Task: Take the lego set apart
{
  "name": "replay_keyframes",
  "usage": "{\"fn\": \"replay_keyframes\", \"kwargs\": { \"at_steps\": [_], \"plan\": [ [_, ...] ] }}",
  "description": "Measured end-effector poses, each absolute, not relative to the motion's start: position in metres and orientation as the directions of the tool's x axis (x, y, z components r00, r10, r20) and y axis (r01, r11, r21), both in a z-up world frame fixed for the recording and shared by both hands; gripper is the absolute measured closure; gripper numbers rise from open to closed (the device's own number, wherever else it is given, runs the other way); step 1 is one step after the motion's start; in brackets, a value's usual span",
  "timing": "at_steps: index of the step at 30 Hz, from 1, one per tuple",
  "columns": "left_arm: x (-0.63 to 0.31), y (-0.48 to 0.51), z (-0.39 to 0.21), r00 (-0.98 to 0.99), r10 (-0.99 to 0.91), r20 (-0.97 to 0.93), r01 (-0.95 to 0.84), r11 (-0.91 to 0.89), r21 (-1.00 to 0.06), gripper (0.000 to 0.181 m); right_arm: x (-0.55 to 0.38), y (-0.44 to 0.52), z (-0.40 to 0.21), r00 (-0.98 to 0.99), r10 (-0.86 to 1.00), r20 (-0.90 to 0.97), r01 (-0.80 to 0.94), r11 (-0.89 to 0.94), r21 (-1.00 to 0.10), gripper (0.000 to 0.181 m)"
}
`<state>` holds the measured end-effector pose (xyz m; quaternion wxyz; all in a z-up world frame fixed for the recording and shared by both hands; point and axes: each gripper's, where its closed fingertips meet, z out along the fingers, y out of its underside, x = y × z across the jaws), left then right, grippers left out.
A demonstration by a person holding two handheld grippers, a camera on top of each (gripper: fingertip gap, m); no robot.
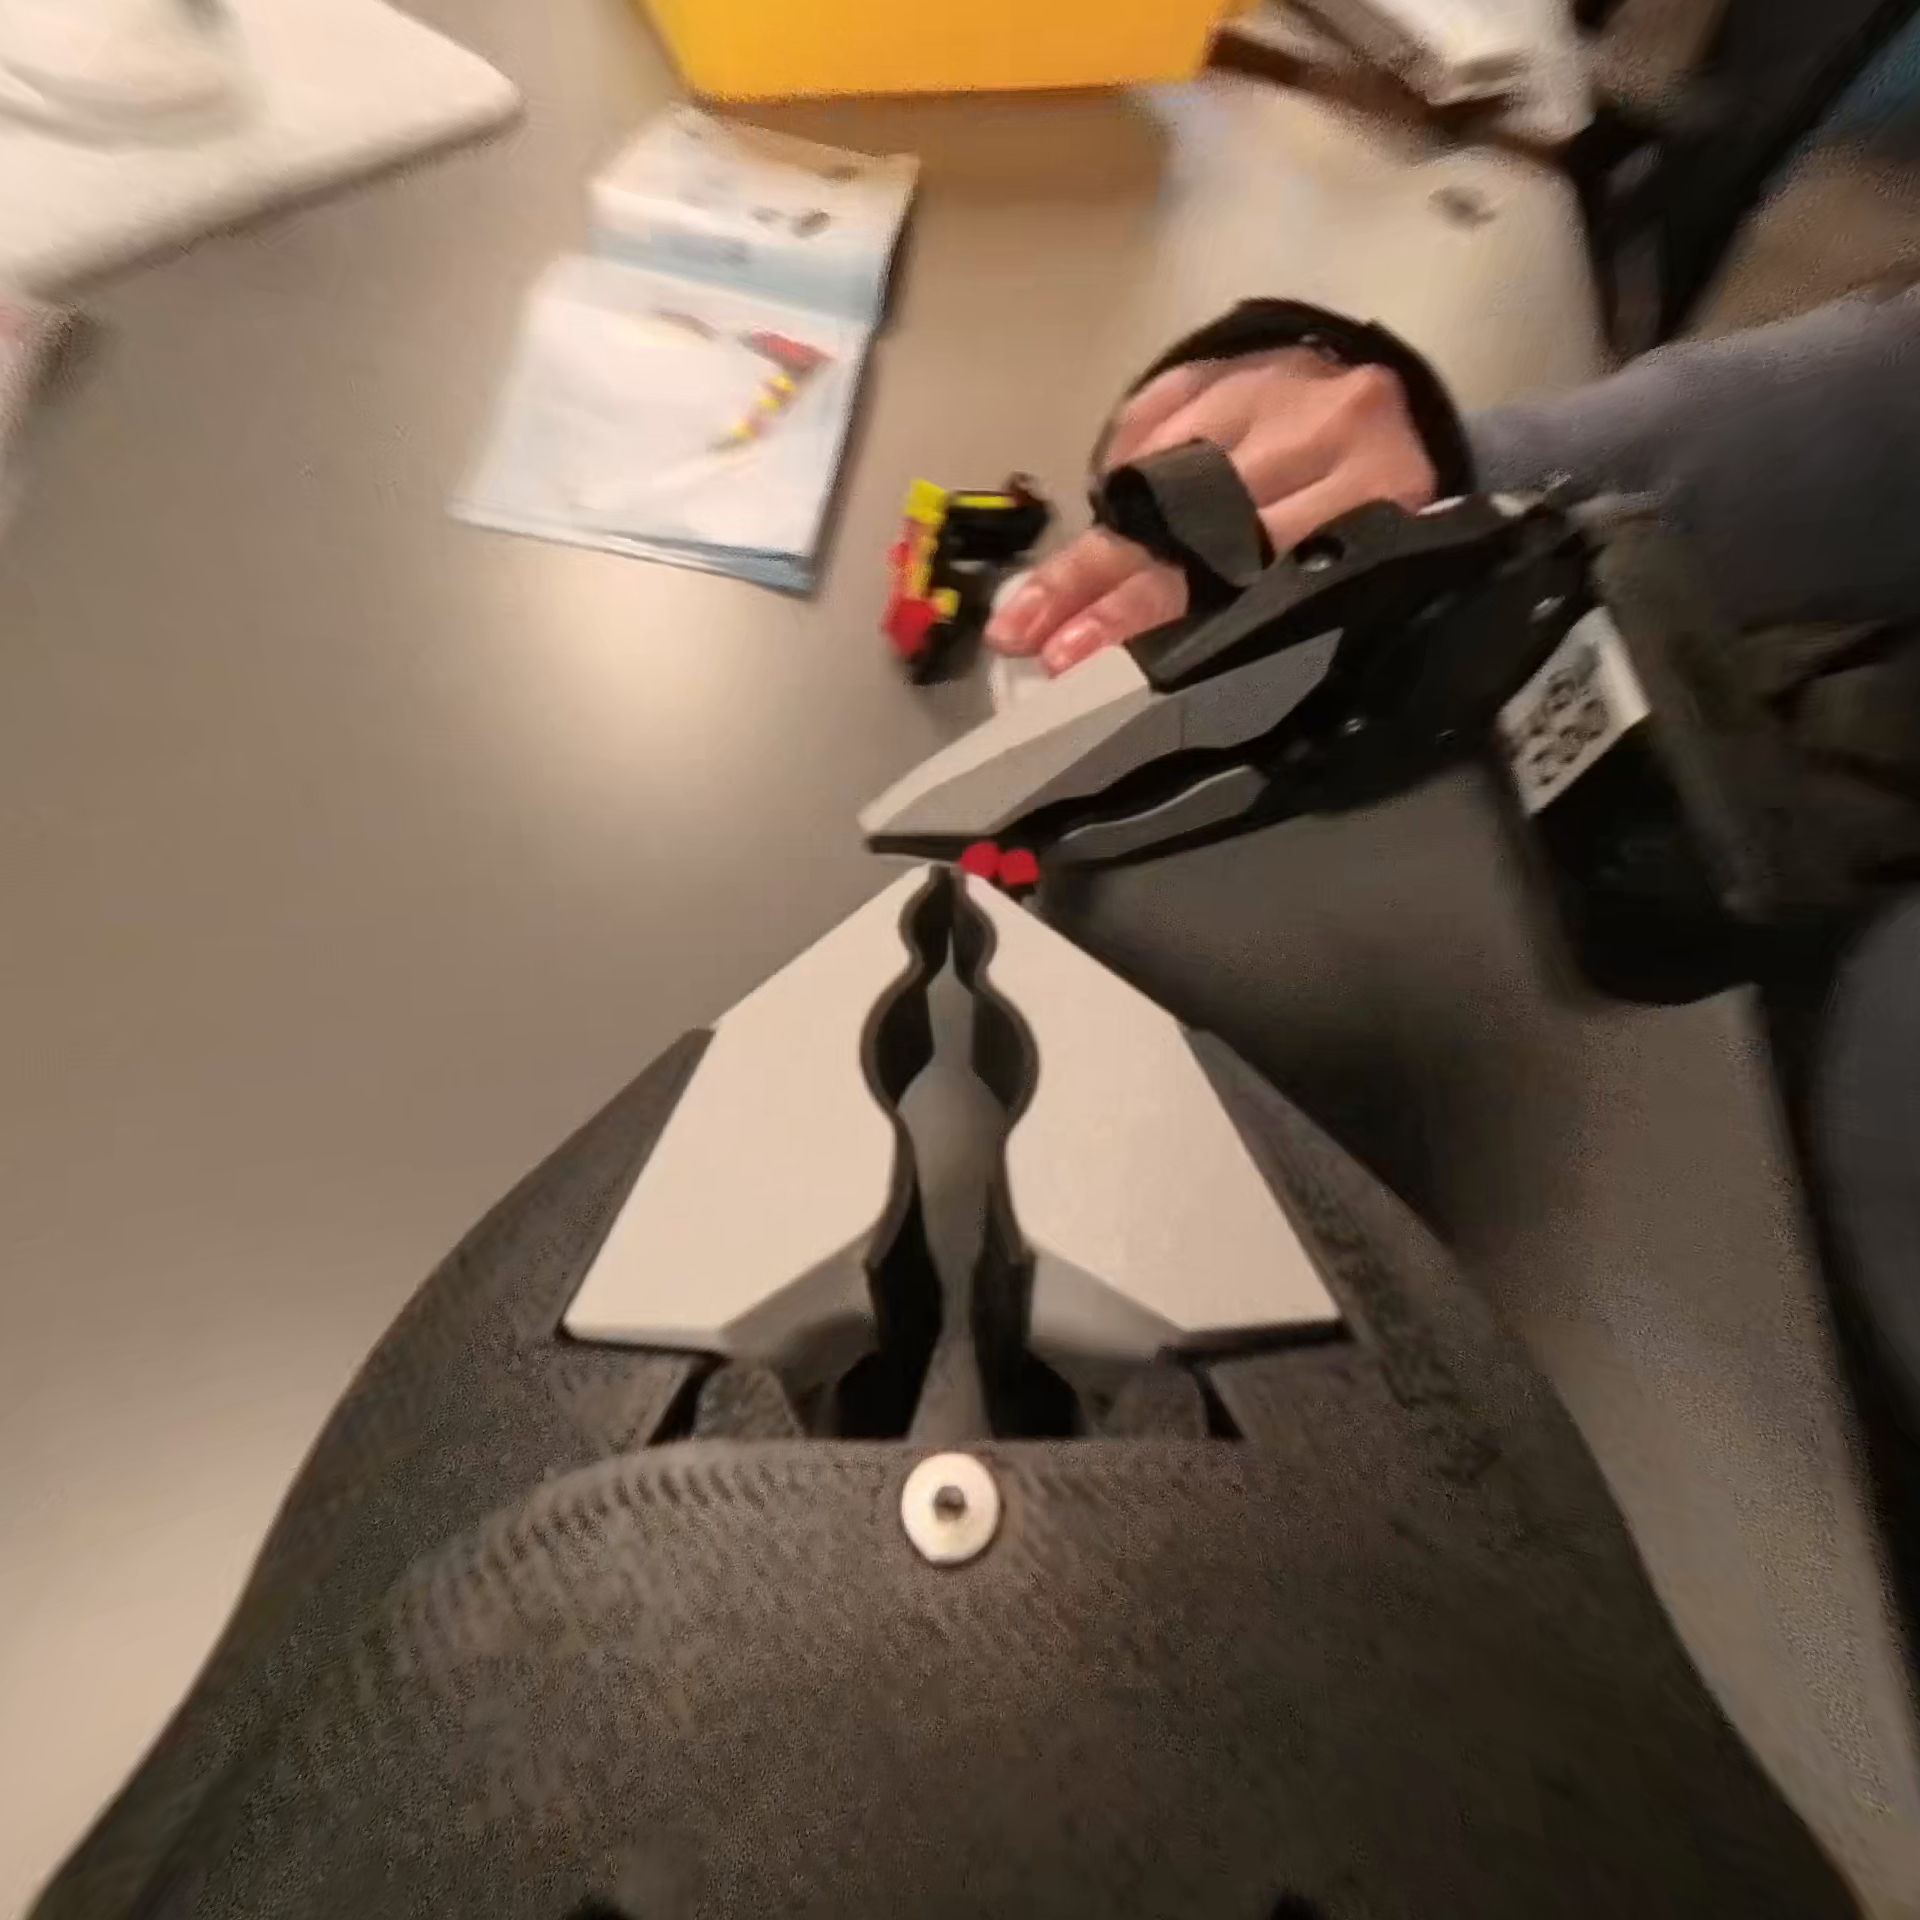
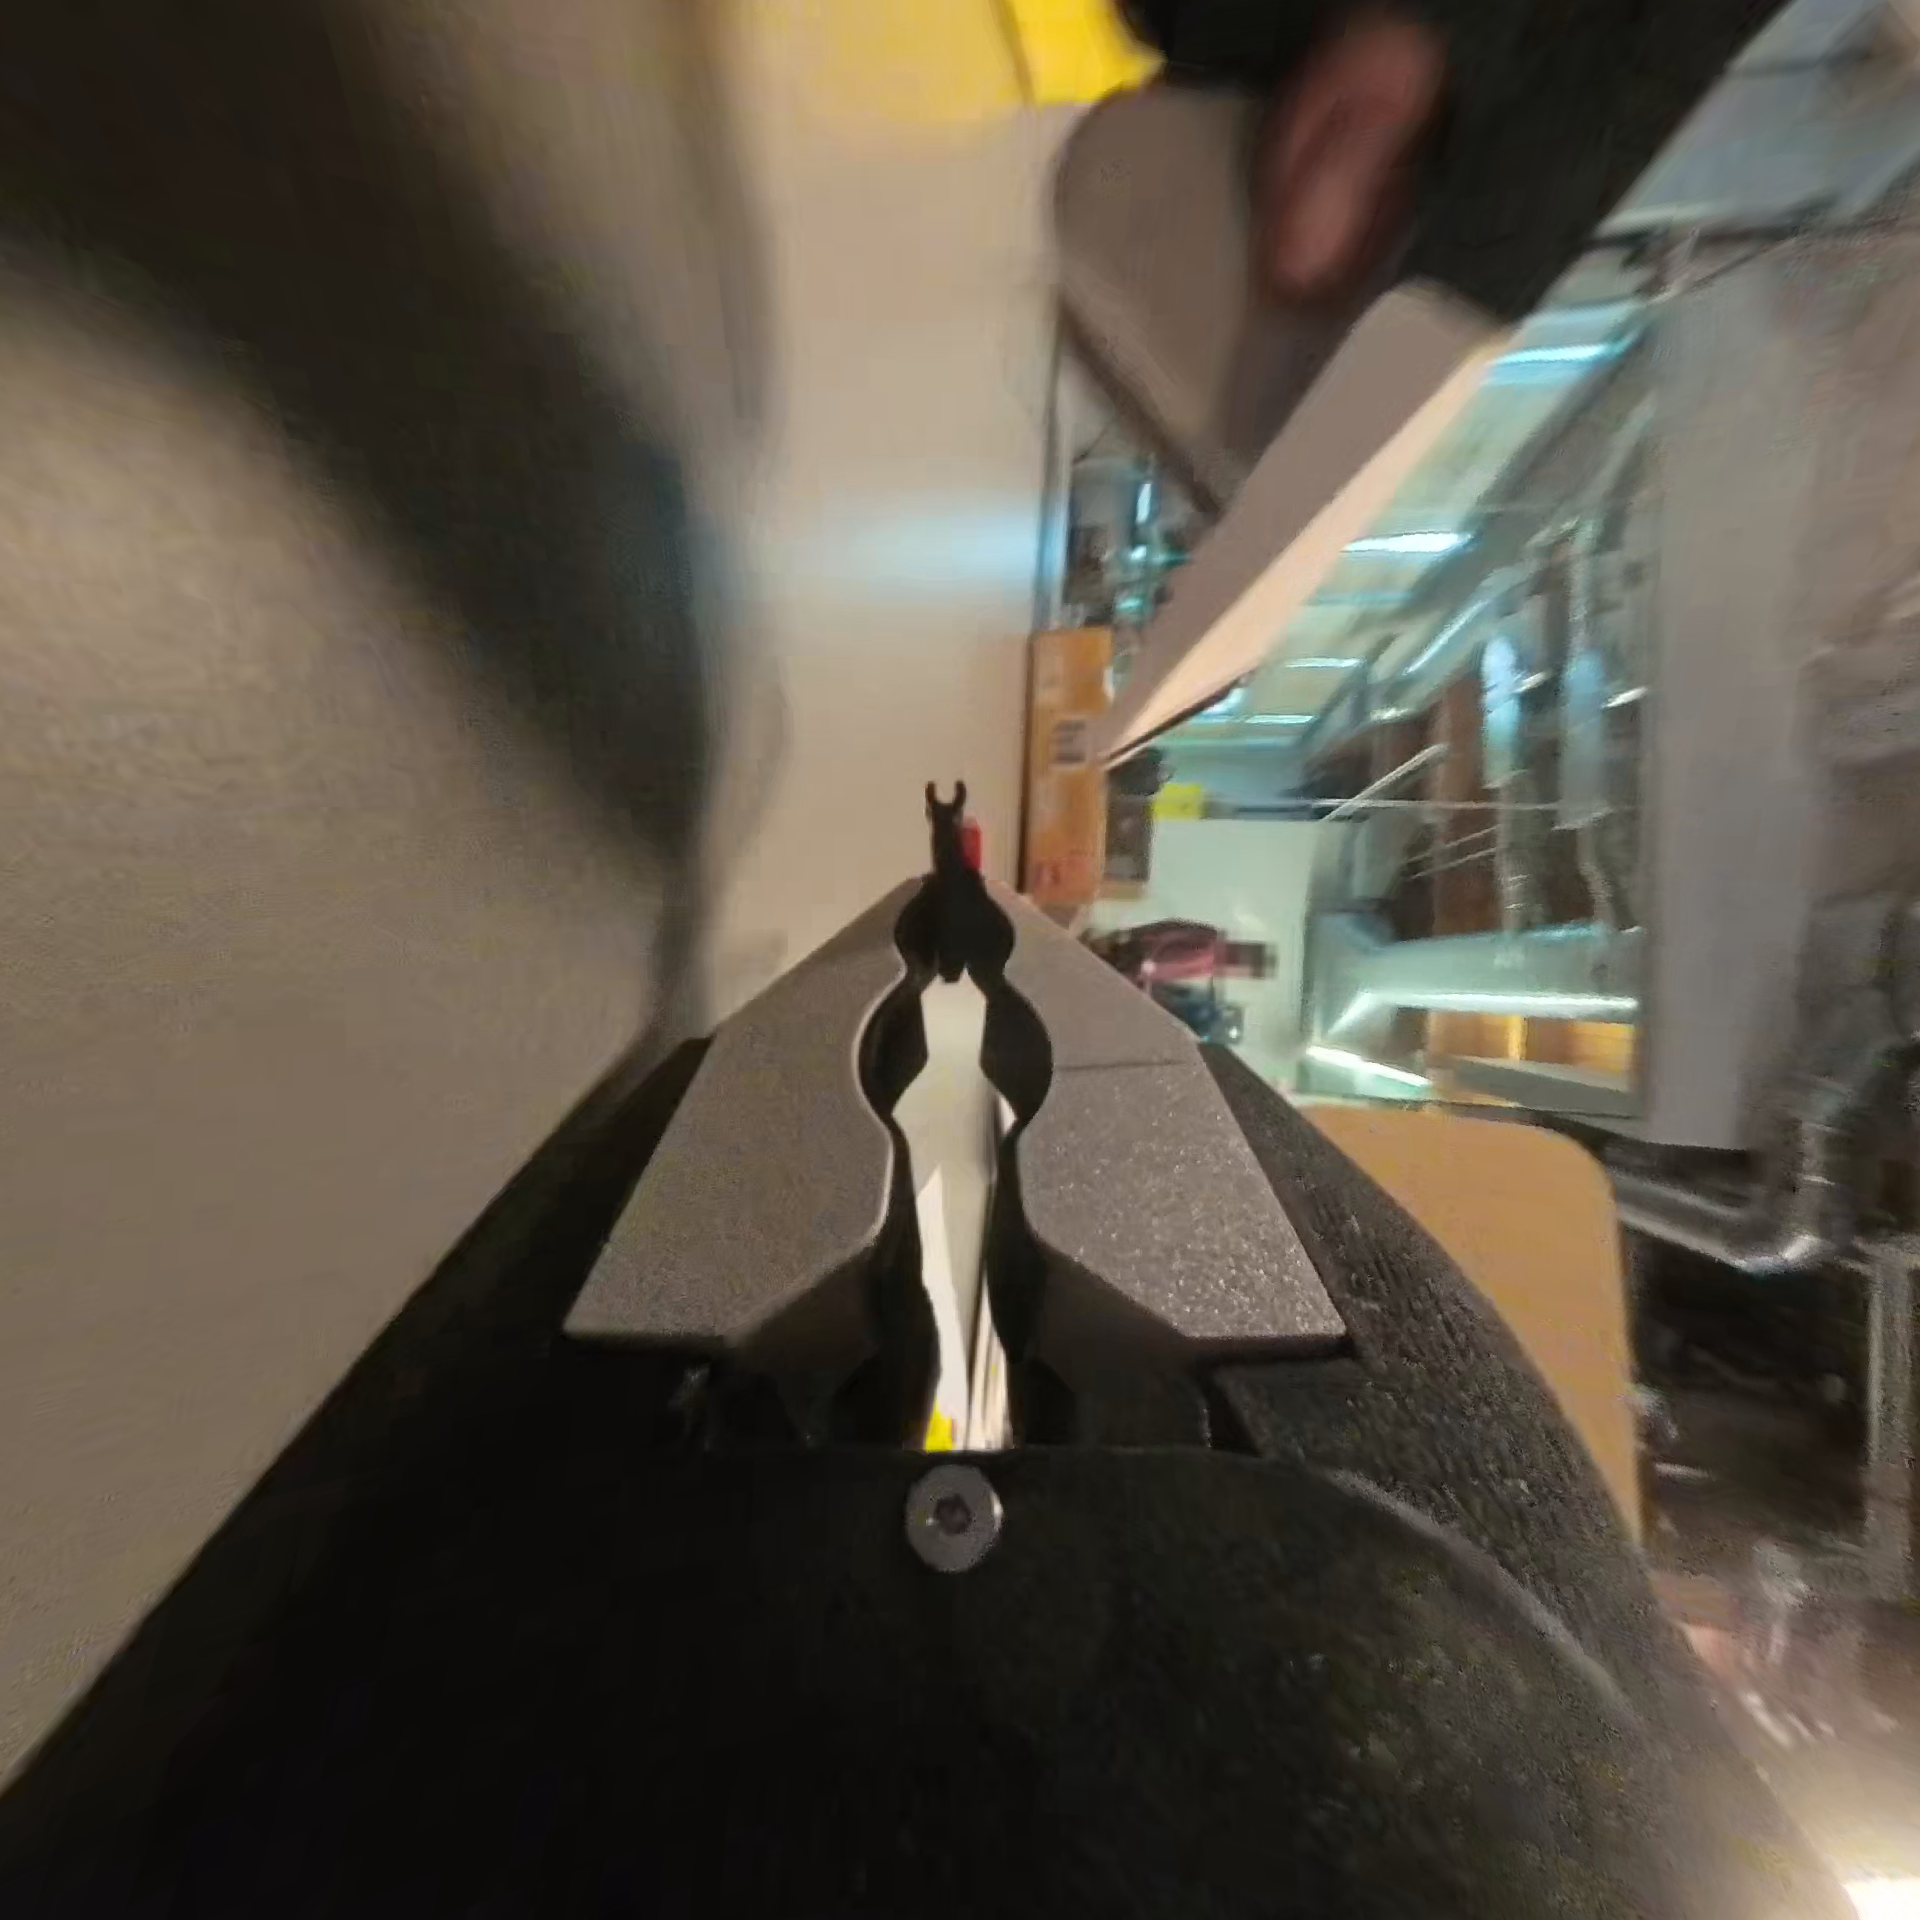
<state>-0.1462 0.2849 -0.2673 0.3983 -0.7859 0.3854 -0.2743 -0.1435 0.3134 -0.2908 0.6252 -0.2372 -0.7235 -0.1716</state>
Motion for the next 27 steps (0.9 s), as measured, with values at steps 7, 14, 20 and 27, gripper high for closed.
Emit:
{"fn": "replay_keyframes", "kwargs": {
  "at_steps": [7,14,20,27],
  "plan": [
    [-0.153,0.29,-0.247,0.568,-0.787,0.24,-0.217,-0.425,-0.879,0.164,-0.149,0.319,-0.288,-0.084,0.108,0.991,0.582,0.812,-0.039,0.179],
    [-0.129,0.287,-0.288,0.549,-0.832,0.079,-0.462,-0.381,-0.801,0.158,-0.151,0.313,-0.286,-0.084,0.061,0.995,0.561,0.828,-0.004,0.18],
    [-0.13,0.289,-0.29,0.543,-0.837,-0.075,-0.566,-0.299,-0.768,0.166,-0.151,0.318,-0.291,-0.085,0.136,0.987,0.586,0.808,-0.061,0.179],
    [-0.152,0.299,-0.26,0.641,-0.759,-0.11,-0.474,-0.279,-0.835,0.167,-0.145,0.334,-0.297,-0.08,0.213,0.974,0.652,0.75,-0.111,0.179]
  ]
}}
